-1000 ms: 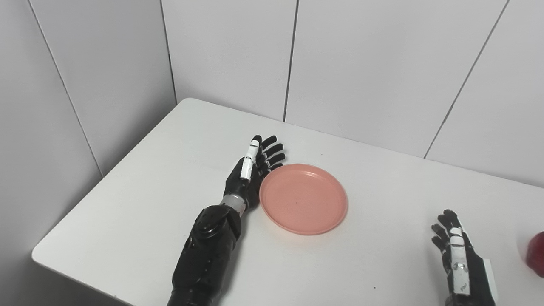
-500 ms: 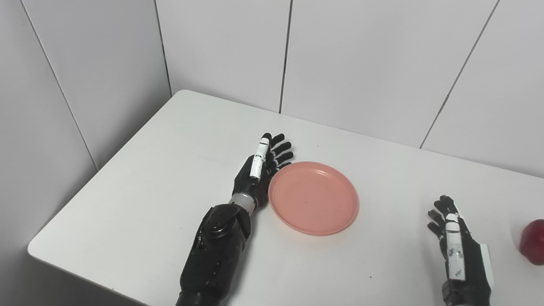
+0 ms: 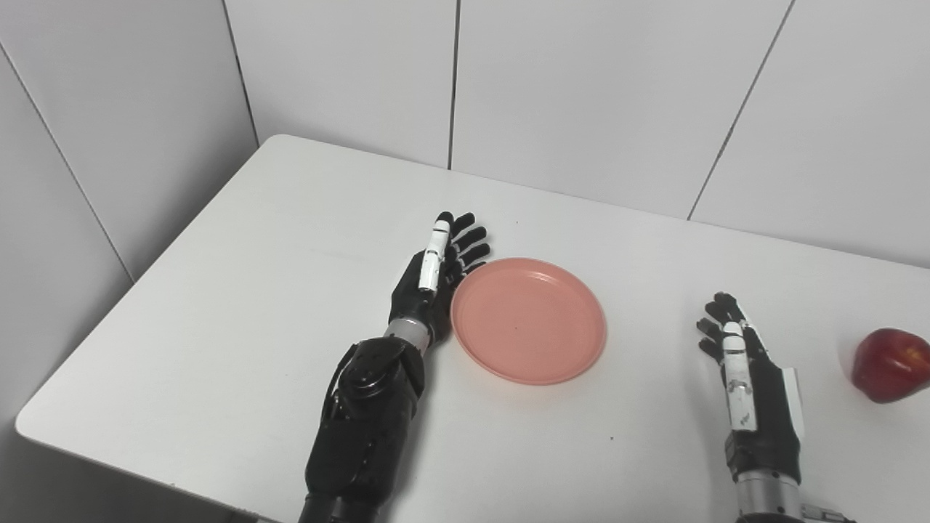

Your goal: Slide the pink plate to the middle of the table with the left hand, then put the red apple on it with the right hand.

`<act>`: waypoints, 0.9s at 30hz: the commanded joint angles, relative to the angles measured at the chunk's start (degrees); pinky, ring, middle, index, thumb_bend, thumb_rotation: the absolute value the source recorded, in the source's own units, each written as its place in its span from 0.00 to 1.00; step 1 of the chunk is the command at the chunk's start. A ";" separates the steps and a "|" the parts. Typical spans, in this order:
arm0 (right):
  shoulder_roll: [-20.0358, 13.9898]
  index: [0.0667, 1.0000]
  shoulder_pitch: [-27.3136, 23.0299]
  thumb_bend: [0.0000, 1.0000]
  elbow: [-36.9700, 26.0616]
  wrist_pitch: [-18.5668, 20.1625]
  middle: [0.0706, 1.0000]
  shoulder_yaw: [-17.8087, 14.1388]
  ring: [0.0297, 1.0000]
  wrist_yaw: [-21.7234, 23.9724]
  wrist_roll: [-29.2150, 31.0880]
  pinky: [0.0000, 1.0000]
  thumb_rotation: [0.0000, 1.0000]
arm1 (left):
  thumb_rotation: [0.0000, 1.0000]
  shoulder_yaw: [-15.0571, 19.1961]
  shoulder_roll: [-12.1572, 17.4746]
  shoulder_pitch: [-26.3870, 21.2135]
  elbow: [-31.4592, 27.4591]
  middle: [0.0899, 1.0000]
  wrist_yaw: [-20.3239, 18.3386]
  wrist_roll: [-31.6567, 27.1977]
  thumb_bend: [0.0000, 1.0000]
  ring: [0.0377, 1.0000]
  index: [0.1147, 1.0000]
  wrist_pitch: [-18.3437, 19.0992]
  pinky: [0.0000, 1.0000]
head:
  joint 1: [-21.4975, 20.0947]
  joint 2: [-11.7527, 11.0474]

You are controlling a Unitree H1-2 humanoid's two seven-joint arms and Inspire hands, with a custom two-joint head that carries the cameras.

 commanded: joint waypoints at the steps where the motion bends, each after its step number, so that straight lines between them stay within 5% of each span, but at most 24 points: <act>1: 0.70 0.85 -1.83 0.23 -2.06 0.70 0.86 0.13 0.84 -0.84 -0.85 0.84 1.00 | 1.00 -0.65 -0.90 -0.58 -1.23 0.85 0.64 0.58 0.39 0.86 0.83 1.45 0.85 | 0.08 0.04; 27: 4.72 0.86 -3.20 0.26 -1.94 4.63 0.85 0.84 0.83 -2.98 -4.75 0.86 1.00 | 1.00 -4.66 -1.68 2.08 -7.35 0.86 -1.79 2.03 0.40 0.86 0.84 4.12 0.85 | -11.86 1.77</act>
